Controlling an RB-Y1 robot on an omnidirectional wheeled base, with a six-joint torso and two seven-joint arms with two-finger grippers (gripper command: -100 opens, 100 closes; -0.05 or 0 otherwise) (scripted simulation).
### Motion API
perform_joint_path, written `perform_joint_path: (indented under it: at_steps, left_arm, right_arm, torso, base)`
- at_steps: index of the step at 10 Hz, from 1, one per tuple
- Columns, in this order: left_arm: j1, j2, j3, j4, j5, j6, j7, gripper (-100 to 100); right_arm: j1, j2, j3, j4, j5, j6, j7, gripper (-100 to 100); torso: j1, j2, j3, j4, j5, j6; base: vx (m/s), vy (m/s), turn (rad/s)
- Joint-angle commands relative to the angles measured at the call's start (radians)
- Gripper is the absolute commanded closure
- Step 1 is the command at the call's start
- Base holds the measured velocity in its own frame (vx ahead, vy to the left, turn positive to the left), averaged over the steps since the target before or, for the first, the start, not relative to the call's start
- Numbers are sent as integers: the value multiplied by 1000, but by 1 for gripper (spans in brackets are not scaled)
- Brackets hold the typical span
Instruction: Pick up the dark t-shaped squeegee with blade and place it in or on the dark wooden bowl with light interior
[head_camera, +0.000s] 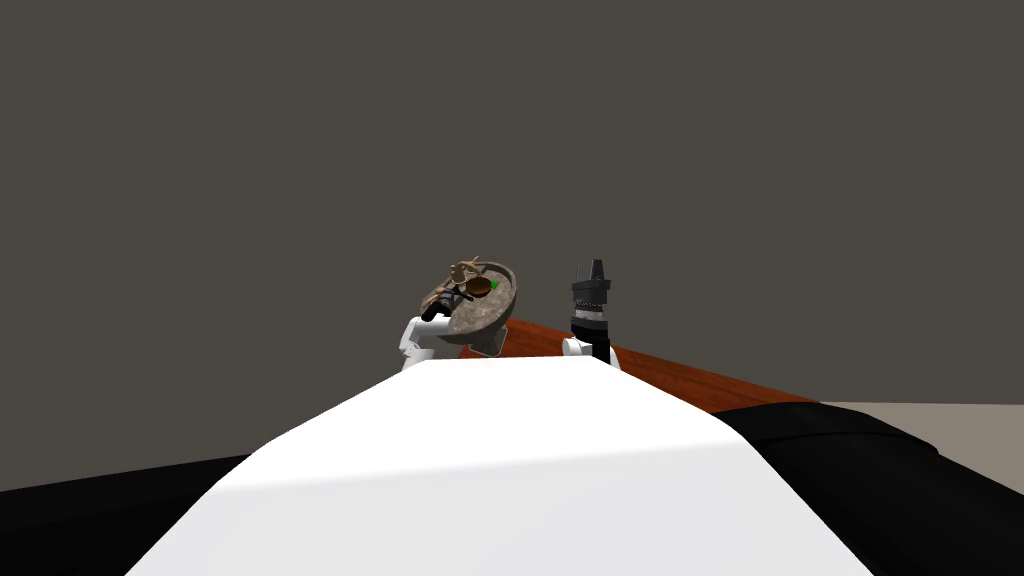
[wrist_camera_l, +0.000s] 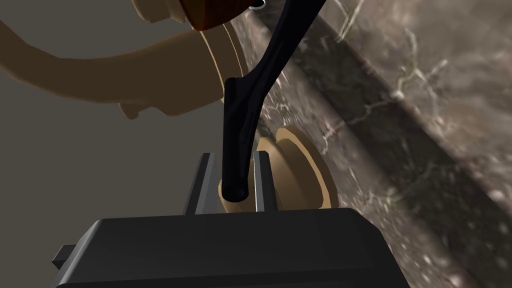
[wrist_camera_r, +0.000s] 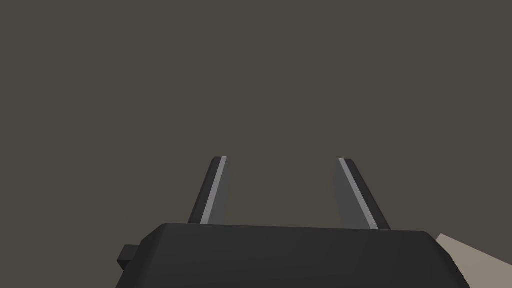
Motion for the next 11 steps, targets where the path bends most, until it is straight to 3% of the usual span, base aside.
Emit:
perform_joint_path:
  at_steps: [1,2,6,11]
  left_arm:
    - [0,0,0,0,0,0,0,0]
    - [-14,15,9,-18,-16,-27,-18,100]
    - [-27,48,18,-32,-58,-83,-72,100]
    - [-34,92,30,-42,-120,-160,-159,100]
  right_arm:
    - [0,0,0,0,0,0,0,0]
    - [0,0,0,0,0,0,0,0]
    - [0,0,0,0,0,0,0,0]
    - [0,0,0,0,0,0,0,0]
  torso:
    - [0,0,0,0,0,0]
    - [0,0,0,0,0,0]
    - [-6,9,6,4,-3,-4]
    - [-16,12,8,5,-5,-4]
  base:
    - [0,0,0]
    - [-56,-44,191]
    - [-65,-126,189]
    - [-57,-215,221]
